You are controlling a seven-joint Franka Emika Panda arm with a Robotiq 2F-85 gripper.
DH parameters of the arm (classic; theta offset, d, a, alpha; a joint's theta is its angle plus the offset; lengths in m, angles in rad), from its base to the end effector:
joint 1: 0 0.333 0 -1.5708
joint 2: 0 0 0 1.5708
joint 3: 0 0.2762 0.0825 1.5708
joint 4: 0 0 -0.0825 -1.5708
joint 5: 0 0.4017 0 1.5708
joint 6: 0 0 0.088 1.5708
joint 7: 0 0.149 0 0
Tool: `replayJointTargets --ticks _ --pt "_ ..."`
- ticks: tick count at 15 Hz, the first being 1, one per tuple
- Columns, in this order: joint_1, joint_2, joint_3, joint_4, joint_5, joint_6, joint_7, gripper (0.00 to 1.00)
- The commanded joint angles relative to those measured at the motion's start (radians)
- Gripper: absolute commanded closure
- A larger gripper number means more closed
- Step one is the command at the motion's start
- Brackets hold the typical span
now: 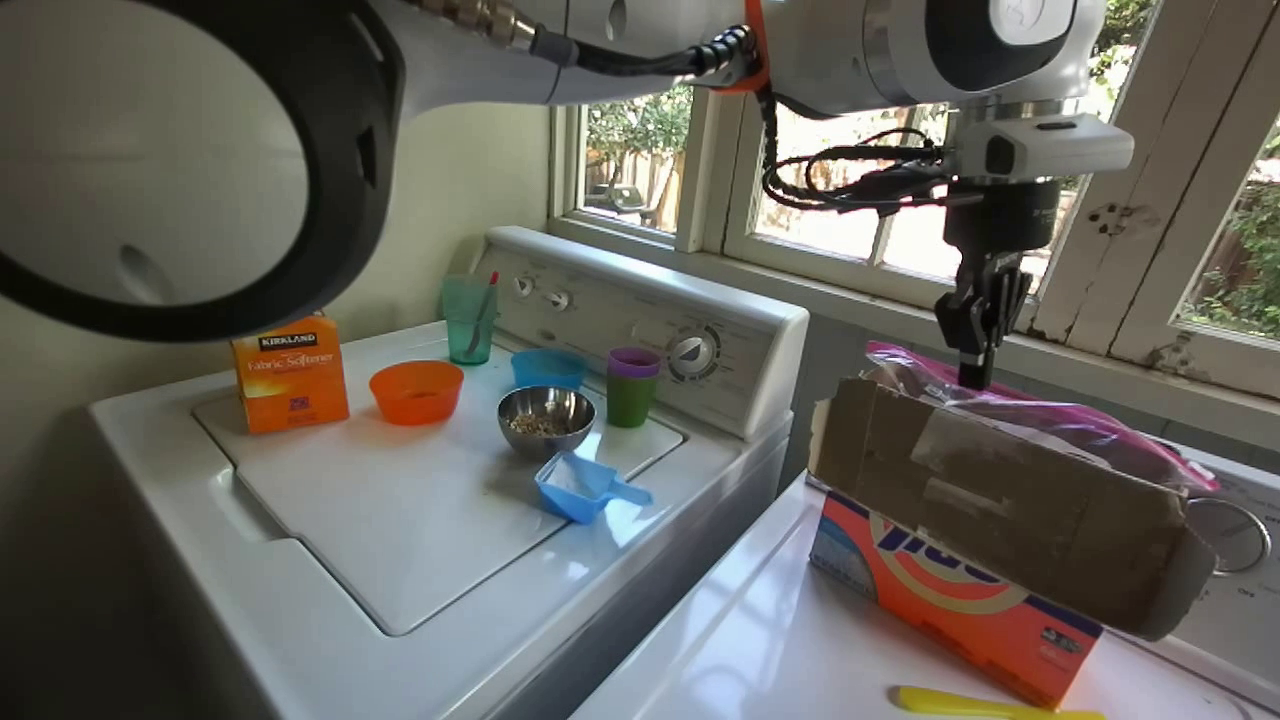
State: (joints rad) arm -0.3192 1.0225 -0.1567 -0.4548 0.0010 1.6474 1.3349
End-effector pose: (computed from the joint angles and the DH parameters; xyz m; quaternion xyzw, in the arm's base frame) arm 0.7238 -0.2976 0.3979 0.6468 -0.7547 0.1078 0.0196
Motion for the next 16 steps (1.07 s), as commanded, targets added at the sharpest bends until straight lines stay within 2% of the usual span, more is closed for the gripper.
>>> replayJointTargets --ticks 1,4,11,16 --pt "0.001 0.039 -0.006 0.02 -0.017 0.053 -0.04 1.0" --pt "0.006 0.047 -0.015 0.019 -0.027 0.081 -0.047 1.0" --pt "0.002 0.072 -0.051 0.009 -0.06 0.046 -0.026 1.0" --pt "-0.01 0.029 0.004 0.001 -0.012 0.075 -0.114 1.0"
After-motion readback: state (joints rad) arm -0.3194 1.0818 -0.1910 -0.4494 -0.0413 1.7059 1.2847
